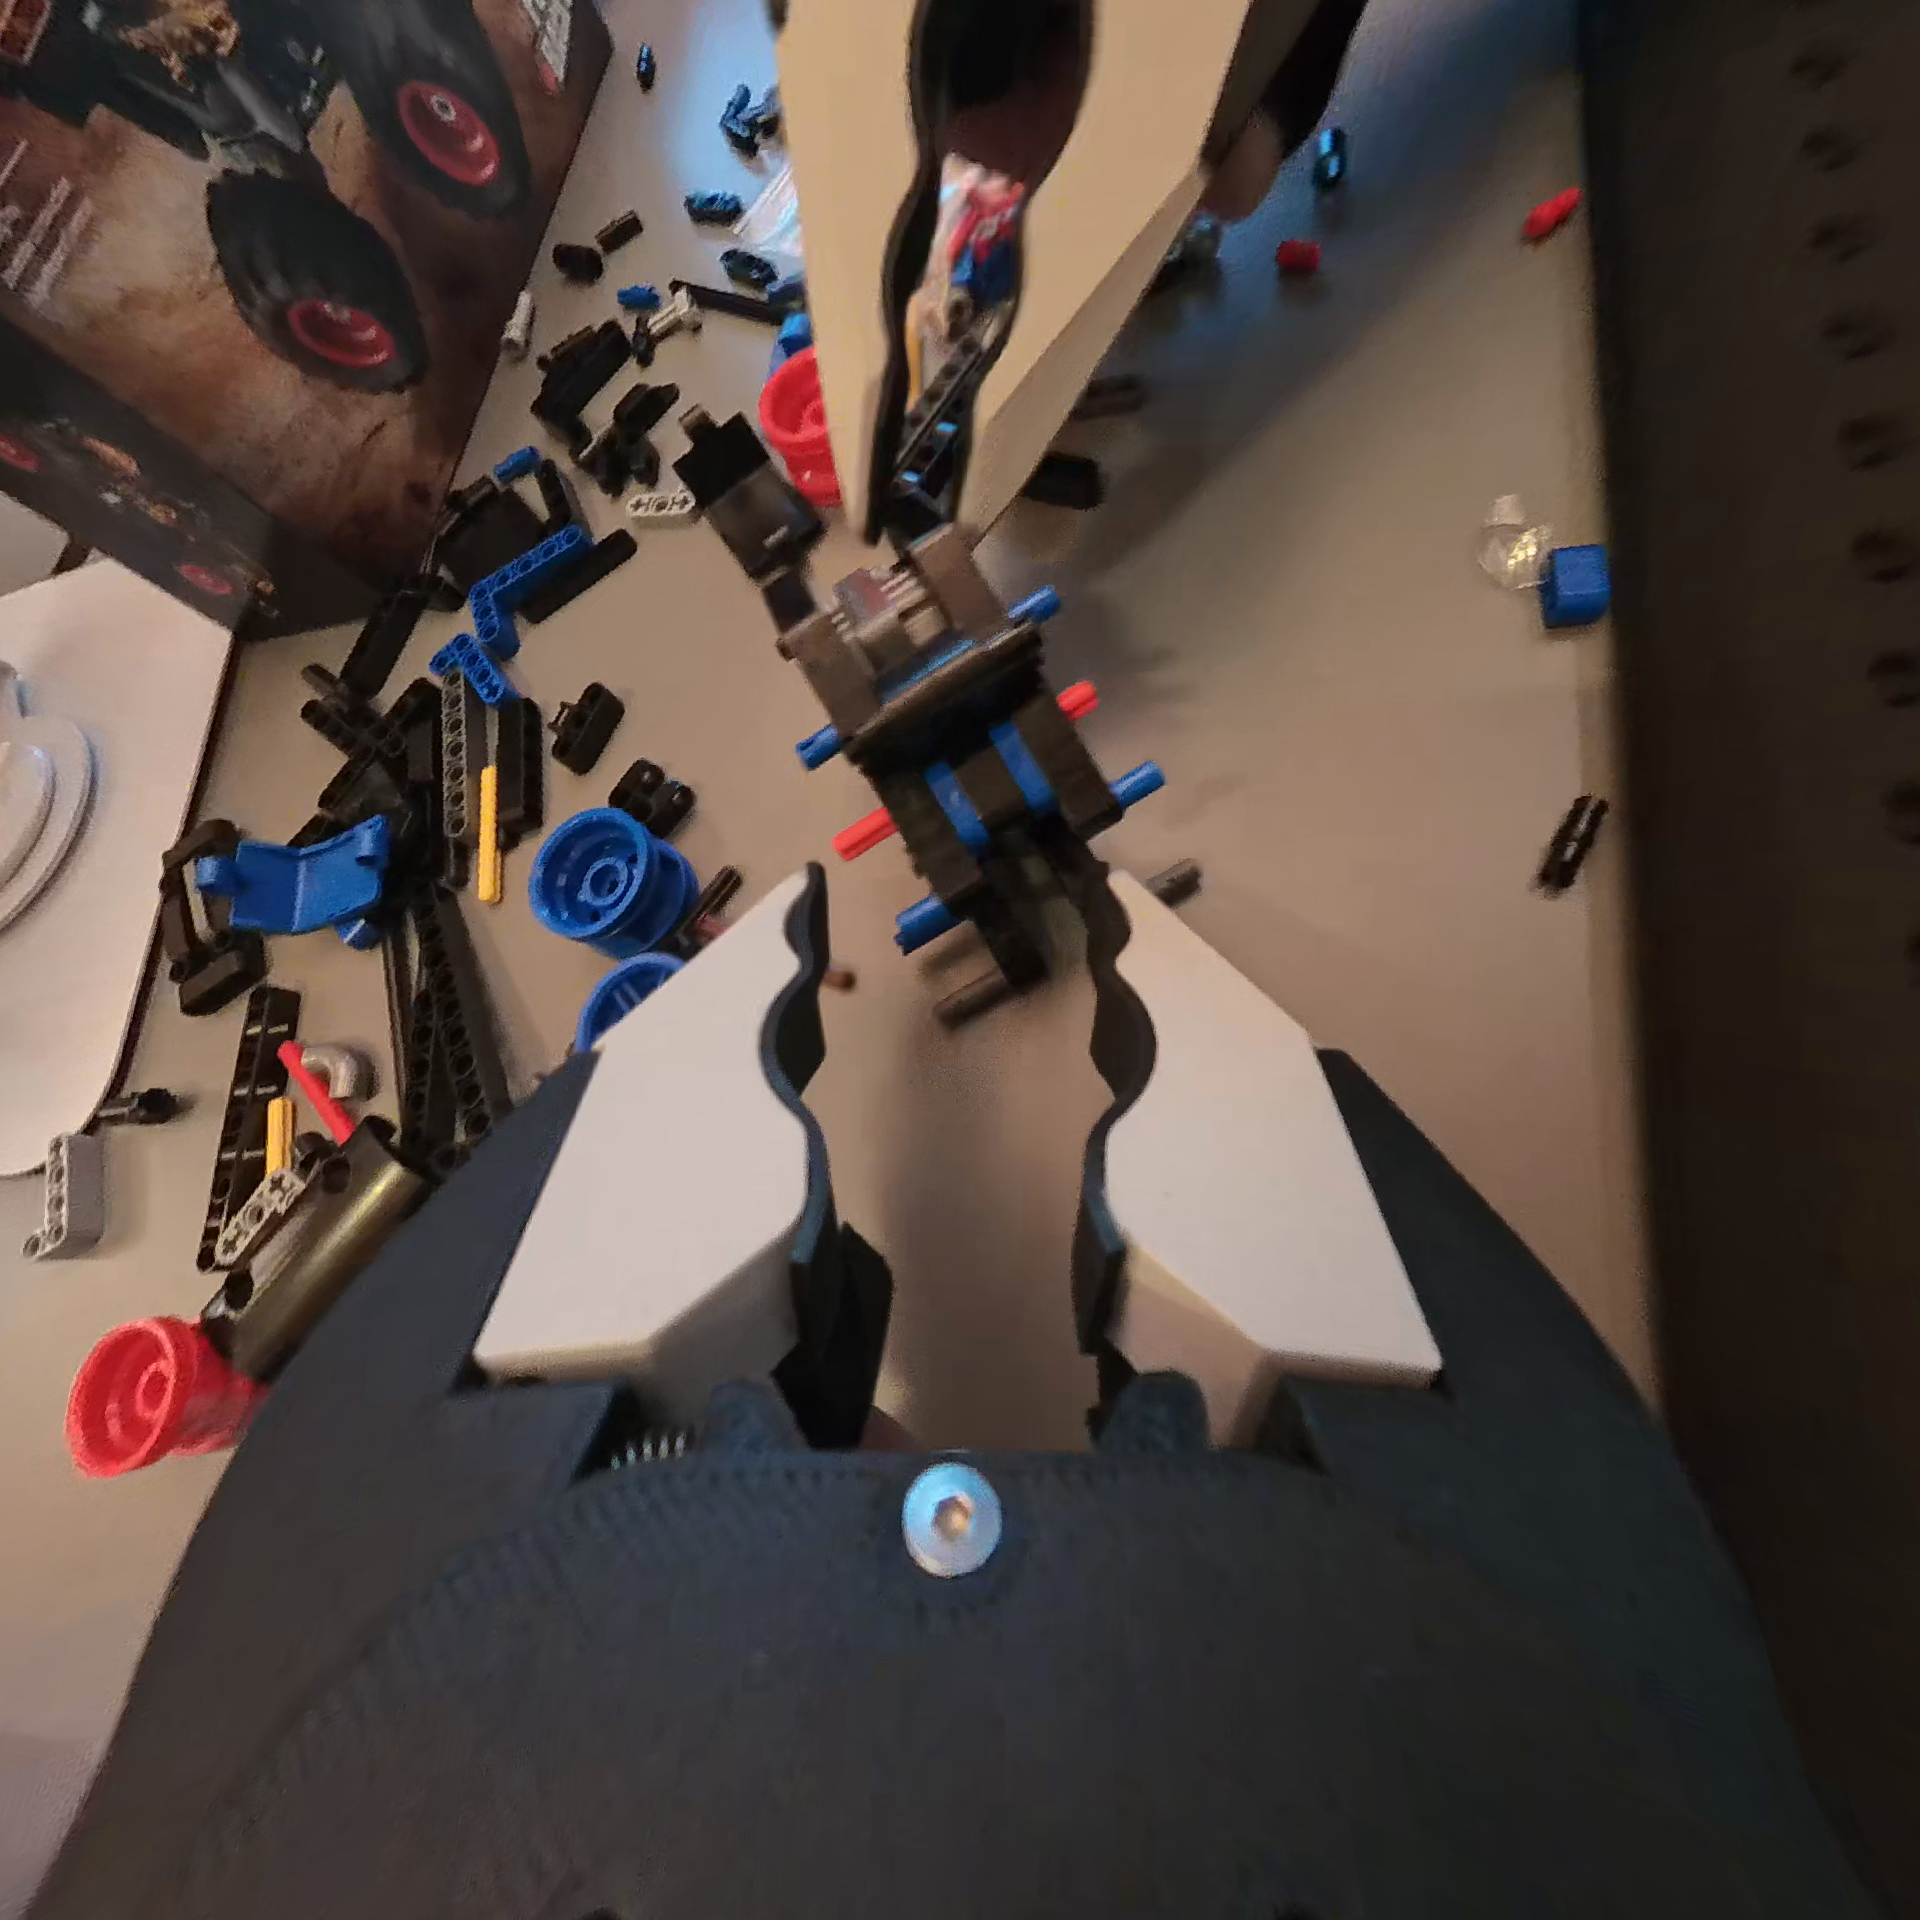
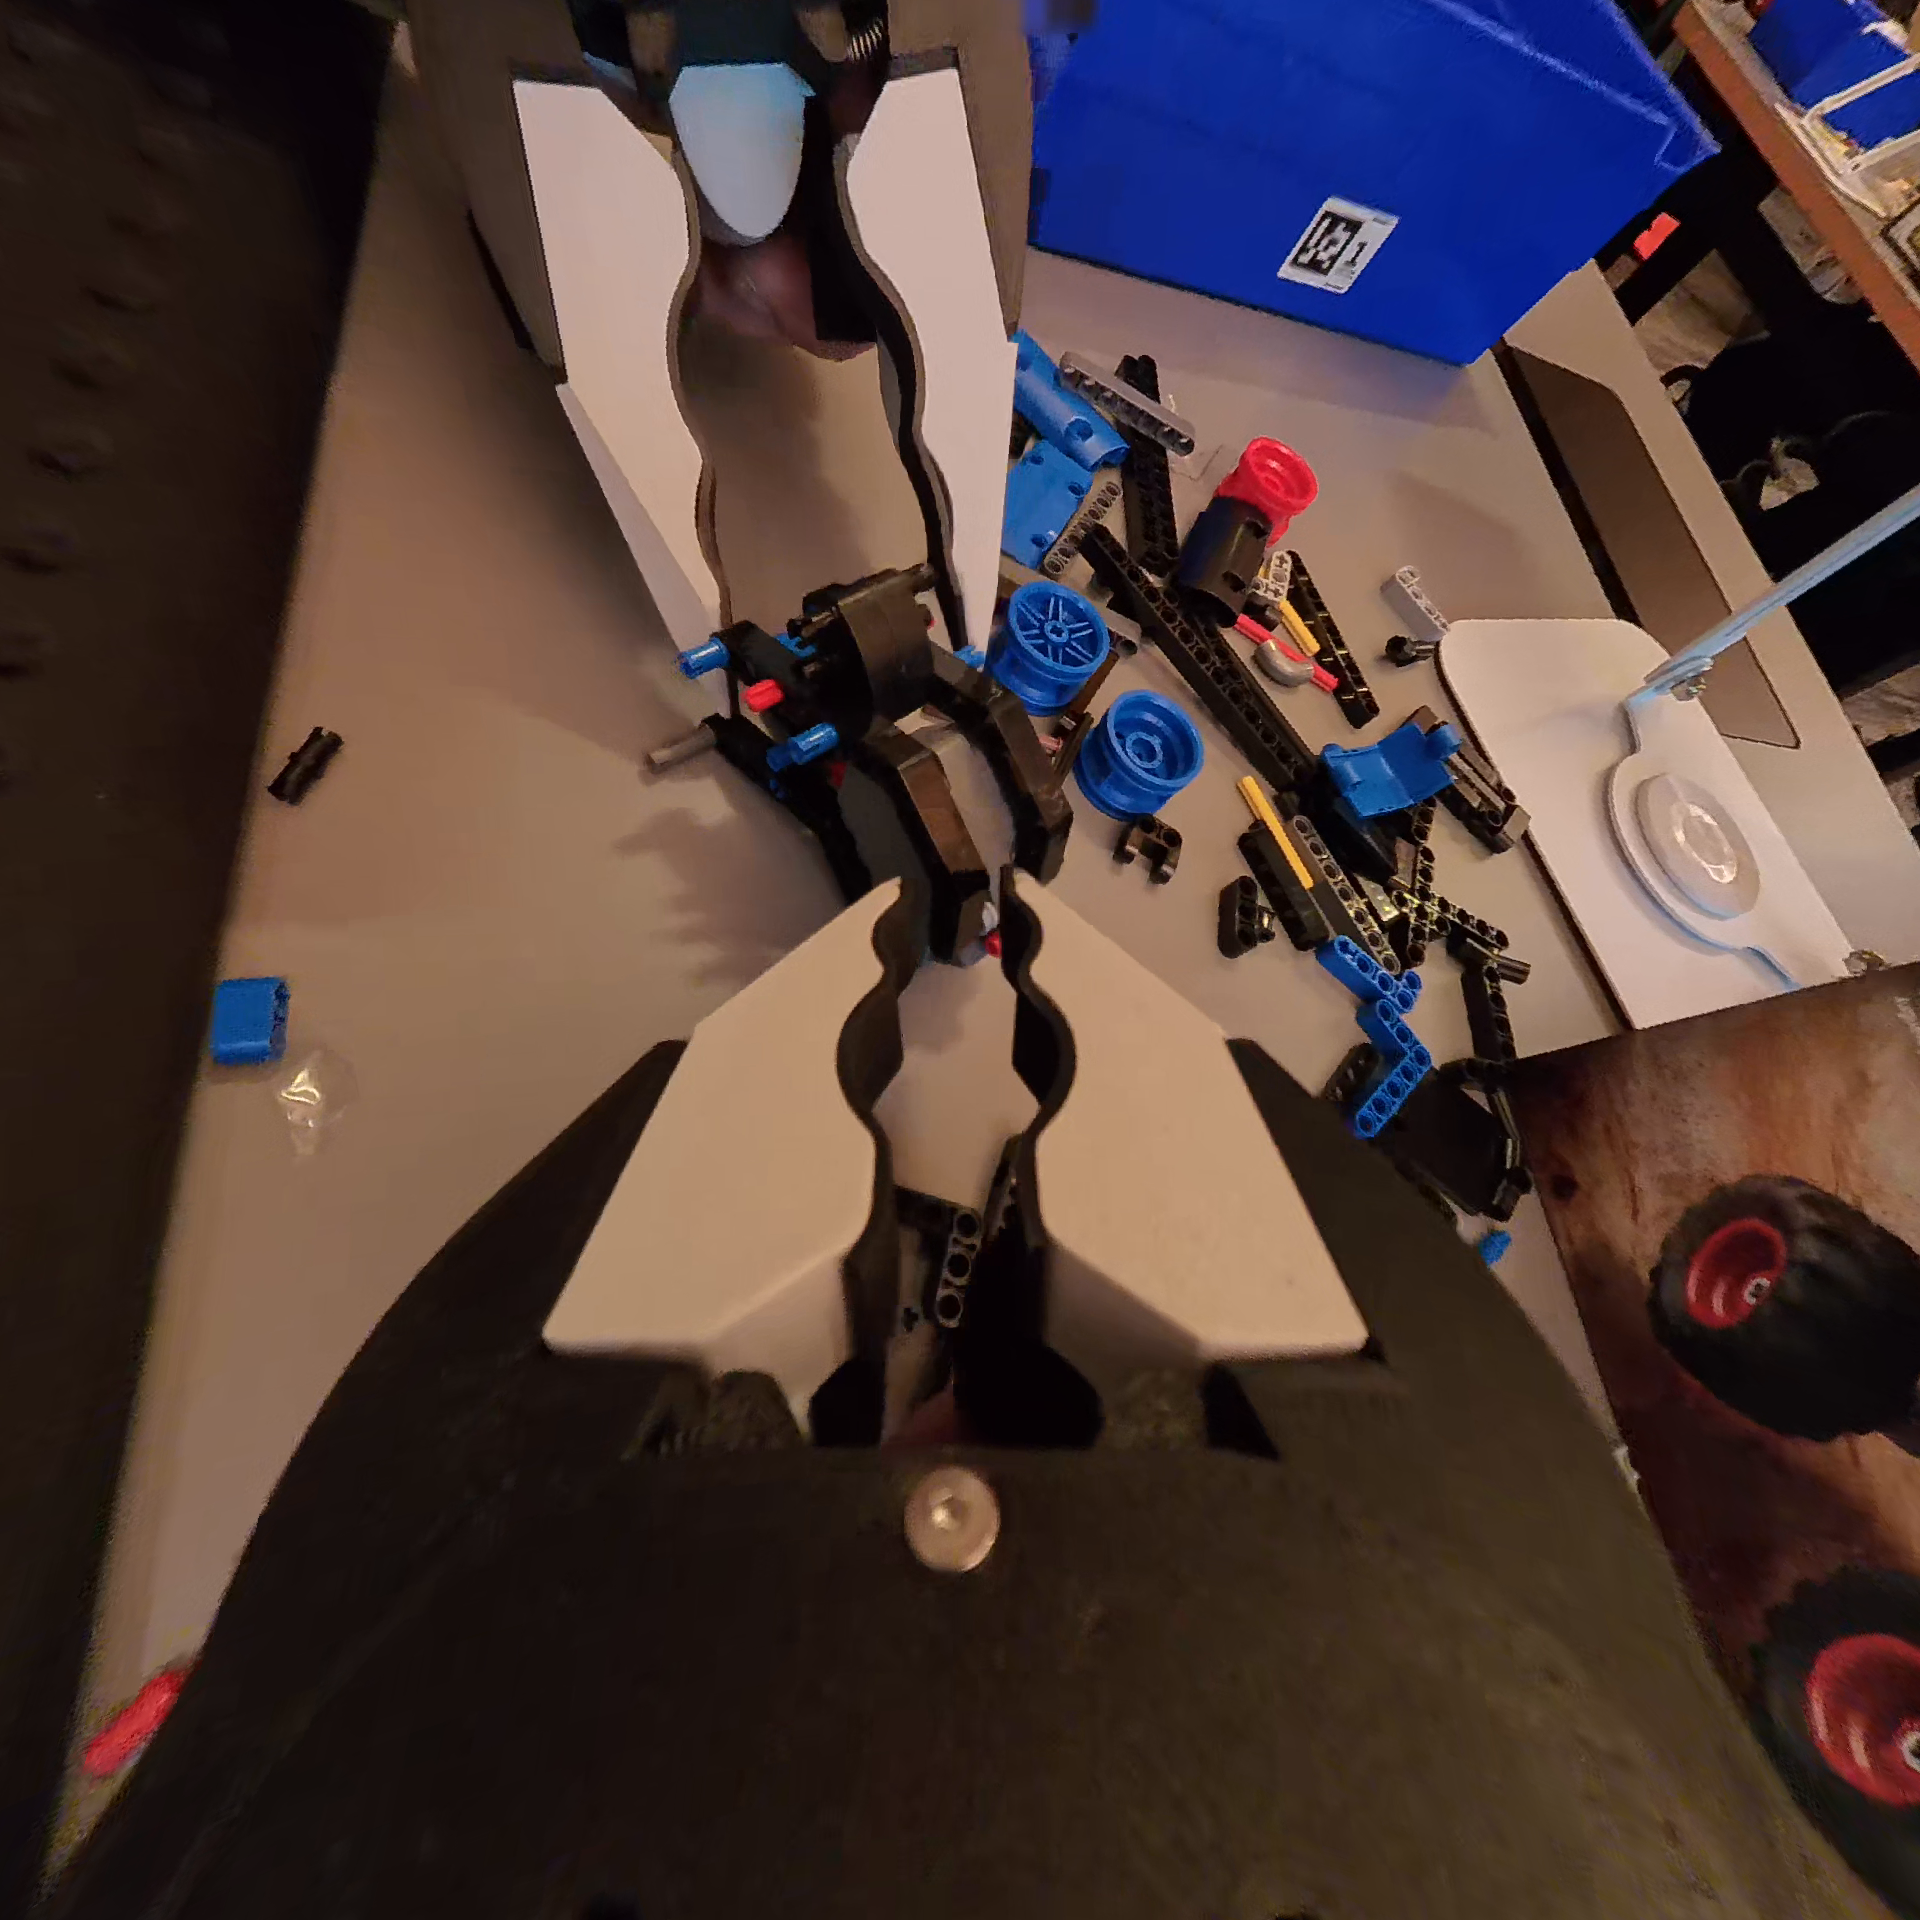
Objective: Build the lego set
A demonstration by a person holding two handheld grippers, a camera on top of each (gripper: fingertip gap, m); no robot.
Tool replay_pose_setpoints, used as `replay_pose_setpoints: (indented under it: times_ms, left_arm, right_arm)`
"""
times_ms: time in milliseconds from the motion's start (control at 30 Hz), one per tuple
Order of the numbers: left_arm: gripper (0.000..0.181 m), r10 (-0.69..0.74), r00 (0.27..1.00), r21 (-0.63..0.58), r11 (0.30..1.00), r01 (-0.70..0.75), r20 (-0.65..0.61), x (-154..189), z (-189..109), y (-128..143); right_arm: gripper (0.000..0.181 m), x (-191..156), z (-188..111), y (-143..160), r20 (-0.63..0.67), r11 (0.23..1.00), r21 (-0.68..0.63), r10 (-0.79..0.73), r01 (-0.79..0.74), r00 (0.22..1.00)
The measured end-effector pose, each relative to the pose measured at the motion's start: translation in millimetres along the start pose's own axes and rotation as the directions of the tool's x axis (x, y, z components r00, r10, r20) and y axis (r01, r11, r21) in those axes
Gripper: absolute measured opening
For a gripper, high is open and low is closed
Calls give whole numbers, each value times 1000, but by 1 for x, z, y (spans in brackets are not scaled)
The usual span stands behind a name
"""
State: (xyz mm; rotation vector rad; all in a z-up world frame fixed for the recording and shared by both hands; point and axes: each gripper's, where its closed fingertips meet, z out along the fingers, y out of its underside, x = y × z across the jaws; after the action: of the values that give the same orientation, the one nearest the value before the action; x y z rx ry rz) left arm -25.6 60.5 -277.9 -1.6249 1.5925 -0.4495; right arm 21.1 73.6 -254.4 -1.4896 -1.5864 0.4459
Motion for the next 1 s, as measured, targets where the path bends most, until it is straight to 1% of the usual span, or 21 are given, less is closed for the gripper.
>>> replay_pose_setpoints:
  times_ms: [67,133,367,433,533,600,733,867,1000]
  left_arm:
    - [42,33,999,7,999,-33,13,1,2,-3]
    - [28,43,999,17,999,-44,21,0,2,-4]
    - [28,63,996,2,998,-63,61,-4,3,-5]
    - [28,60,994,-7,998,-60,88,-8,3,-4]
    - [28,35,995,-5,999,-35,90,-9,4,-3]
    - [28,30,994,-13,999,-29,109,-12,5,-2]
    - [28,22,994,-9,1000,-21,110,-13,5,-1]
    - [28,16,994,1,1000,-16,105,-14,6,-2]
    - [29,19,994,1,1000,-19,107,-14,6,-1]
  right_arm:
    - [10,1,3,2,-18,1000,-18,-21,20,1000]
    - [9,1,3,1,-19,1000,-18,-24,24,1000]
    - [9,5,5,2,-37,1000,-26,-8,7,999]
    - [9,10,6,1,-68,1000,-18,7,-8,998]
    - [19,9,10,4,-68,999,-31,6,-8,998]
    - [20,11,9,7,-75,999,-46,-5,1,997]
    - [23,19,2,8,-96,999,-35,19,-23,995]
    - [23,20,3,16,-101,998,-62,13,-20,995]
    - [20,22,2,16,-109,998,-58,9,-15,994]
